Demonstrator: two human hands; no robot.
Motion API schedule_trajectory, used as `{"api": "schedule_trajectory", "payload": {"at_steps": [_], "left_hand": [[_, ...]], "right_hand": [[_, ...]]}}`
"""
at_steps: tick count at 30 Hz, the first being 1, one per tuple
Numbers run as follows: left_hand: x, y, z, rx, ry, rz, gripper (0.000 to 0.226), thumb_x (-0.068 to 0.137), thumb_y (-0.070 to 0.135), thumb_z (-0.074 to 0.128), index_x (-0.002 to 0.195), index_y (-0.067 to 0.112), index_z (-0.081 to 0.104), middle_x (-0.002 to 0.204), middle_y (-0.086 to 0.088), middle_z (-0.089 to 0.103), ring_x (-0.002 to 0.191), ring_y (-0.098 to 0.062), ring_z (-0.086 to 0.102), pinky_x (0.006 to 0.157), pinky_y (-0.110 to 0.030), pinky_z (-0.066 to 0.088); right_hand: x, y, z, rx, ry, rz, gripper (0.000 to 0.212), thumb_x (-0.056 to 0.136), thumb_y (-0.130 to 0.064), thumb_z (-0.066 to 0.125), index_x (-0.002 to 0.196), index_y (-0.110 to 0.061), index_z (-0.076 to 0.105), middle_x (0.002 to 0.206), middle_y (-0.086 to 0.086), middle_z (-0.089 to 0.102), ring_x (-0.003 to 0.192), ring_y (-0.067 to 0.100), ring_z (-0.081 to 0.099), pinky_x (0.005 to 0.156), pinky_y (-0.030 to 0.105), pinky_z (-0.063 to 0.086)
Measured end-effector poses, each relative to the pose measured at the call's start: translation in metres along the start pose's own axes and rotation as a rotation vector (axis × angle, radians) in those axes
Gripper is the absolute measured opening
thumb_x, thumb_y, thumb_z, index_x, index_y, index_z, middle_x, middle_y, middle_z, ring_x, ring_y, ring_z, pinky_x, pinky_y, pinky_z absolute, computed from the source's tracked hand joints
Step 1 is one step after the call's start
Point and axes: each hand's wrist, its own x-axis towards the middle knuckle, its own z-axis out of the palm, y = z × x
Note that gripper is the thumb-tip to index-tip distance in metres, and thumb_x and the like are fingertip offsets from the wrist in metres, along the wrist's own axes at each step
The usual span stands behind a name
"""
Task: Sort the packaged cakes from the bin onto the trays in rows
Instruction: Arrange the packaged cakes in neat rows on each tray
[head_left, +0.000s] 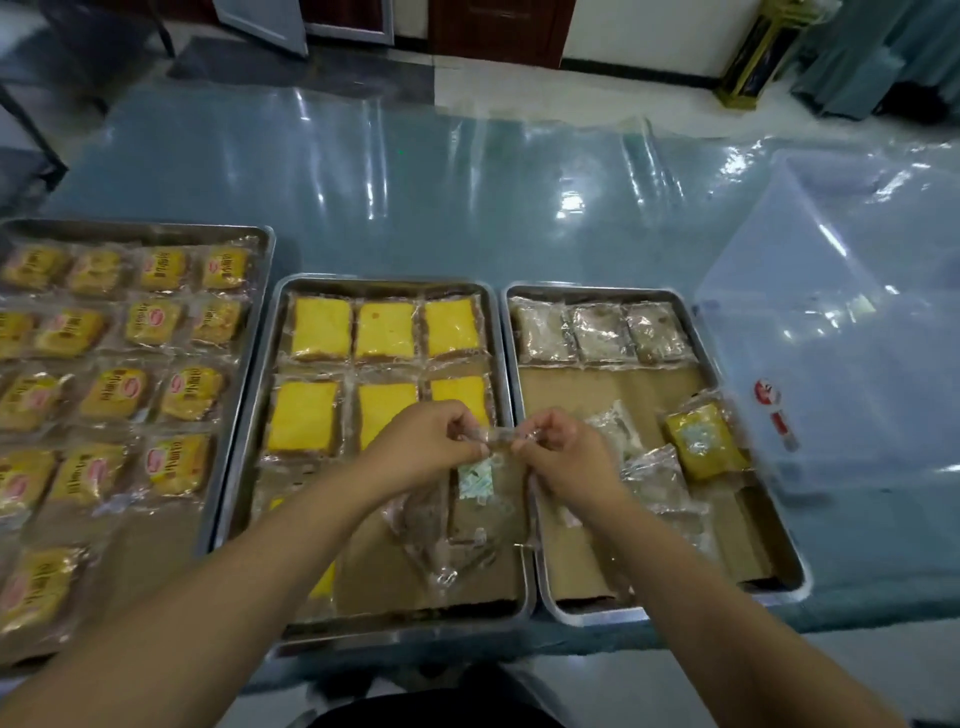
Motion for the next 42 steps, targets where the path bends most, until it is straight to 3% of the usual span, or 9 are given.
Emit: {"api": "schedule_trajectory", "payload": {"at_steps": [3,5,10,17,24,32,37,40,42], "left_hand": [[0.027,0.031,0.007,-0.028,0.159,-0.008,0.012,0.076,0.025,0.072,0.073,0.025,0.061,0.075,0.007,0.064,0.07,-0.009,0.059,0.059,-0.028,0.043],[0.045,0.045,0.012,-0.024,0.301,-0.019,0.012,0.078,0.024,0.069,0.072,0.027,0.058,0.073,0.008,0.062,0.068,-0.007,0.057,0.056,-0.026,0.04],[0.075,0.065,0.032,0.007,0.577,0.017,0.012,0.077,0.022,0.069,0.072,0.027,0.06,0.063,0.016,0.055,0.062,0.008,0.053,0.054,-0.021,0.039],[0.099,0.069,0.078,0.047,0.628,0.069,0.012,0.08,0.019,0.068,0.073,0.024,0.06,0.075,0.022,0.05,0.075,0.005,0.048,0.061,-0.007,0.03],[0.099,0.057,0.115,0.386,0.483,0.432,0.013,0.067,0.002,0.074,0.074,0.011,0.067,0.082,-0.001,0.07,0.081,-0.017,0.06,0.071,-0.026,0.042],[0.092,0.025,0.129,0.708,0.198,0.39,0.017,0.063,0.024,0.081,0.074,0.019,0.068,0.077,0.004,0.066,0.074,-0.017,0.061,0.069,-0.027,0.045],[0.106,0.029,0.132,0.731,0.224,0.362,0.013,0.069,0.021,0.078,0.078,0.017,0.069,0.079,0.002,0.065,0.075,-0.019,0.061,0.07,-0.03,0.047],[0.123,0.032,0.135,0.696,0.173,0.294,0.034,0.079,0.021,0.068,0.113,0.02,0.065,0.12,0.0,0.061,0.111,-0.022,0.054,0.094,-0.036,0.039],[0.132,0.028,0.138,0.738,0.066,0.249,0.053,0.085,0.033,0.061,0.136,0.026,0.046,0.149,0.001,0.035,0.136,-0.021,0.03,0.111,-0.036,0.018]], "right_hand": [[0.028,0.008,-0.043,-0.105,0.077,-0.065,0.007,0.091,-0.02,0.059,0.086,-0.025,0.062,0.082,-0.008,0.065,0.076,0.007,0.062,0.061,0.012,0.045],[0.049,0.021,-0.073,-0.47,0.045,-0.073,0.014,0.094,-0.023,0.053,0.105,-0.024,0.062,0.102,-0.009,0.061,0.094,0.012,0.059,0.069,0.016,0.044],[0.076,0.058,-0.105,-1.229,-0.344,-0.252,0.04,0.093,-0.04,0.043,0.129,-0.024,0.05,0.126,0.001,0.054,0.119,0.024,0.046,0.094,0.038,0.037],[0.083,0.073,-0.123,-1.2,-0.603,-0.215,0.048,0.087,-0.053,0.047,0.127,-0.026,0.05,0.121,0.003,0.053,0.115,0.025,0.043,0.092,0.041,0.032],[0.071,0.071,-0.142,-1.09,-0.687,-0.271,0.041,0.089,-0.035,0.051,0.13,-0.03,0.052,0.124,0.003,0.057,0.115,0.025,0.046,0.091,0.033,0.037],[0.064,0.073,-0.157,-0.785,-0.444,-0.325,0.021,0.086,-0.018,0.058,0.103,-0.019,0.07,0.101,-0.003,0.066,0.091,0.014,0.06,0.079,0.026,0.048],[0.073,0.077,-0.187,-0.893,-0.098,-0.348,0.018,0.087,-0.011,0.058,0.099,-0.016,0.071,0.107,-0.002,0.064,0.101,0.015,0.05,0.084,0.02,0.033],[0.081,0.075,-0.206,-1.023,0.105,-0.279,0.026,0.082,-0.002,0.06,0.104,-0.012,0.069,0.113,0.006,0.062,0.107,0.025,0.048,0.087,0.028,0.032],[0.084,0.076,-0.215,-1.196,0.18,-0.22,0.032,0.077,0.002,0.058,0.106,-0.01,0.064,0.111,0.01,0.061,0.101,0.03,0.048,0.079,0.036,0.036]]}}
